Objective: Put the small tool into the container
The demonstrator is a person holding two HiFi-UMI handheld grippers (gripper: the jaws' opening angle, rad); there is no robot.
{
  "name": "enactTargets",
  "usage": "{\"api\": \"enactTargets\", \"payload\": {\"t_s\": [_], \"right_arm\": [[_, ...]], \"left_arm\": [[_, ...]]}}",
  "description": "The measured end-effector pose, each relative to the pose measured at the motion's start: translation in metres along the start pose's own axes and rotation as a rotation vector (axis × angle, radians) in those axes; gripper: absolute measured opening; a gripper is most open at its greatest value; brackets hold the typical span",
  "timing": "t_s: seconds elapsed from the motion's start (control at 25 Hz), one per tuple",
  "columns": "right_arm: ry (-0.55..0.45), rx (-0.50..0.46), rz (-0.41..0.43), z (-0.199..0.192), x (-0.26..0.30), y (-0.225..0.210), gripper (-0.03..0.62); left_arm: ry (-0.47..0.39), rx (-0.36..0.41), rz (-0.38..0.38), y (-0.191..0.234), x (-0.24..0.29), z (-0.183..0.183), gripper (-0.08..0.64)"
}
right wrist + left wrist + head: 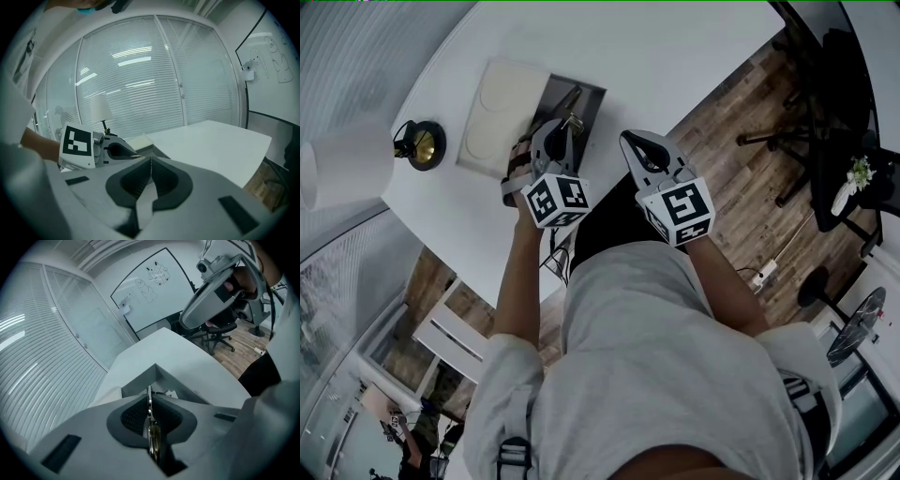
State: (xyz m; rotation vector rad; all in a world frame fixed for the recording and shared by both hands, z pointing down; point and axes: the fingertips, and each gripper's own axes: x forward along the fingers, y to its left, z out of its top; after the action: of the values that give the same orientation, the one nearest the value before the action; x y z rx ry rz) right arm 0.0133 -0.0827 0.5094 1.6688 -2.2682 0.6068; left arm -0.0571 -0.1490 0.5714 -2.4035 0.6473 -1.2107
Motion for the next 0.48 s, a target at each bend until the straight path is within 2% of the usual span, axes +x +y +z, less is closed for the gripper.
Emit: {"api": "enactTargets", "payload": {"t_s": [0.48], "right_arm": [[0.004,-0.011,-0.002,0.000,-0.007,-0.003,0.026]], "left_arm": [[0.081,-0.003,-0.034,-0.011,0.006,-0.008,0.038]]}}
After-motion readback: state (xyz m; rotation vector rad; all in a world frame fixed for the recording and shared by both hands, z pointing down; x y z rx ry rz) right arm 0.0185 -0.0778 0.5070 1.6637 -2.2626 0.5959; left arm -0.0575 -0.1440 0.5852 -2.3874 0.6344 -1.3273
